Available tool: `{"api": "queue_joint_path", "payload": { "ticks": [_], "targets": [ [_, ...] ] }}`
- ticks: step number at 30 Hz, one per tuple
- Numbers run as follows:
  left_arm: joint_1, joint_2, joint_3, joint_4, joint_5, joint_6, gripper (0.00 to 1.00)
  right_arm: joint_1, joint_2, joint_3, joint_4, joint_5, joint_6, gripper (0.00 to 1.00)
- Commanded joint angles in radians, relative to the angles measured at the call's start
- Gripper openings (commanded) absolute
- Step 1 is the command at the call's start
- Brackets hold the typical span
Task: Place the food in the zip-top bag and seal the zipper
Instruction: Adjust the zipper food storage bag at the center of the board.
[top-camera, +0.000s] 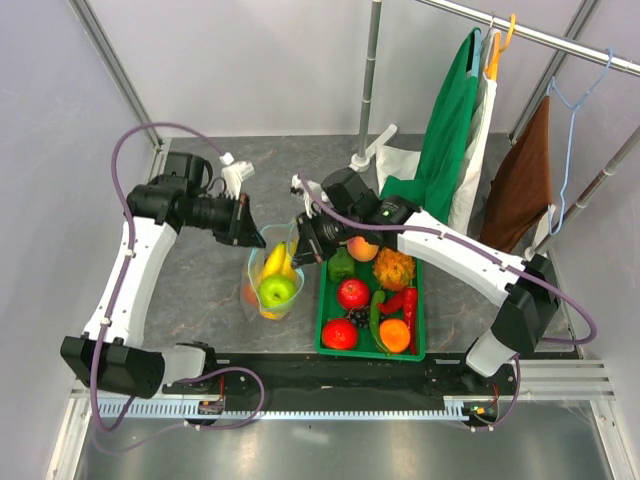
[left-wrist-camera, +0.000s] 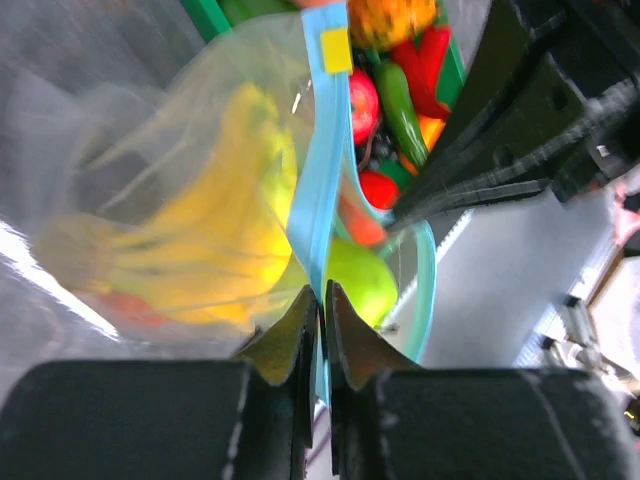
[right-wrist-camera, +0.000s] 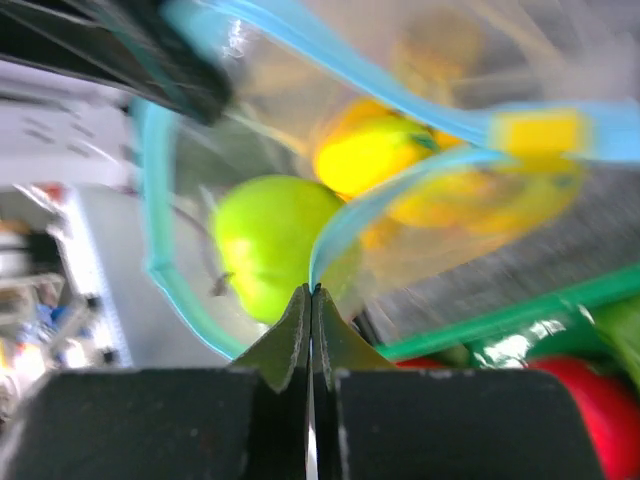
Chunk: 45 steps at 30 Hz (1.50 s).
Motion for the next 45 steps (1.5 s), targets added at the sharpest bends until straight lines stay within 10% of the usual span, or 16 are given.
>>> {"api": "queue_joint_path", "payload": {
  "ticks": [1,11,19,33,45],
  "targets": [
    [0.004,0.050,0.224,-0.071,-0.067,0.101,0.14,0.028,-0.049,0.102,0.292,-0.093,0.291,0.00],
    [0.007,0.199,0.111,-0.076,-0.150,0.128,0.13,-0.020,0.012,-0.014,0.428,0.018,0.426,0.00],
    [0.132,0.030,0.143,-0.036,-0.001,0.155,0.61,-0.055,-0.036,-0.086,0.454,0.024,0.442,0.00],
    [0.142,0.019,0.016,-0.049,-0.236,0.108,0.67,-0.058,-0.142,-0.206,0.558,0.016,0.445,0.00],
    [0.102,0.116,0.293,-0.183,0.027,0.180,0.03,0.026,-0.132,-0.209,0.724,0.093,0.472,0.00]
  ]
}}
